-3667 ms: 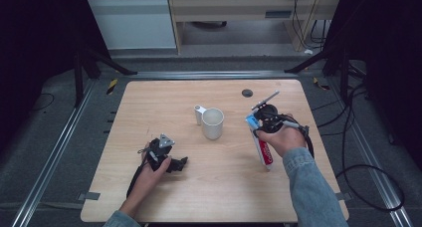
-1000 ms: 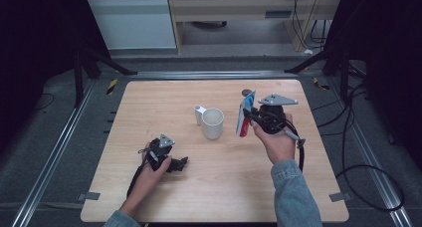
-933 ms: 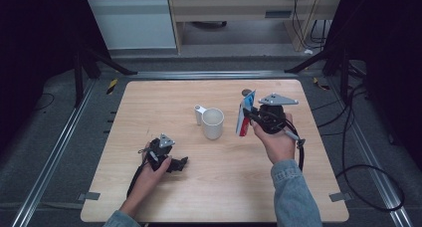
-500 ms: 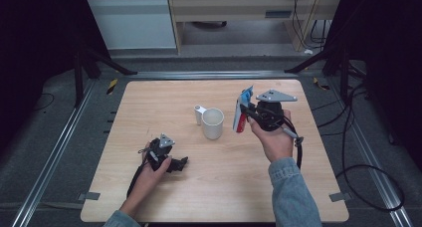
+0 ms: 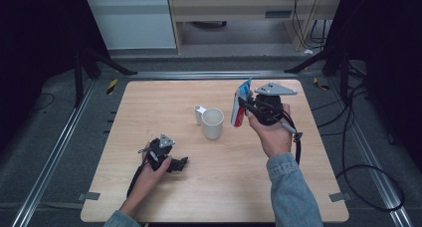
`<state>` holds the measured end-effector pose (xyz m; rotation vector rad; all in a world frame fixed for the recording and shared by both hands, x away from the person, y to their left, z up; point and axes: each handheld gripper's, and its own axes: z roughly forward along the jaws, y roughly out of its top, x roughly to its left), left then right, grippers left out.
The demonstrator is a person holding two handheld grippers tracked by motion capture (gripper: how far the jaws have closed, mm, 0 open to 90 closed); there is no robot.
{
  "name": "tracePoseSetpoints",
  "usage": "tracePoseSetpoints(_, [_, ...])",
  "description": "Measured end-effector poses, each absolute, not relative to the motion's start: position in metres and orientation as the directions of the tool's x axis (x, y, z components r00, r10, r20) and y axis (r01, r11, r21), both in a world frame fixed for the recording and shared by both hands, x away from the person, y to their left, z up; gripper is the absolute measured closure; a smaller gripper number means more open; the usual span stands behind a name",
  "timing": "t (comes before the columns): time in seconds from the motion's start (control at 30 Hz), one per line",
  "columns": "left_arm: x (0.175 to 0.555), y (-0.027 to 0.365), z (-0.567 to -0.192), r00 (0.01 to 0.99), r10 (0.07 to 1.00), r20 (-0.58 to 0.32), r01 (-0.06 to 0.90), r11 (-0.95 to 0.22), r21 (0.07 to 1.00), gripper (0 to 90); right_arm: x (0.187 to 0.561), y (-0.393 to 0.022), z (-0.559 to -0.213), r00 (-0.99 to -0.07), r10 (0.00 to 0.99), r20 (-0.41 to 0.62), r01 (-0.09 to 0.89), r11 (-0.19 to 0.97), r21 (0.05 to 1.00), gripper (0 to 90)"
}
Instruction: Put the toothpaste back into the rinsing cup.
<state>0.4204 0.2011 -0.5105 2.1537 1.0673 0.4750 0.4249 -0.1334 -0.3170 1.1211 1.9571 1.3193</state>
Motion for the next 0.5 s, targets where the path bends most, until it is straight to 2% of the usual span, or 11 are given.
tracePoseSetpoints(0.5, [0.4205,0.2009,-0.5105,0.597,0.802,0.024,0.554,-0.434,0.71,0.0,0.428,-0.1294,-0.3111,-0.52,0.854,0.021,0.333,0.18,0.926,75.6])
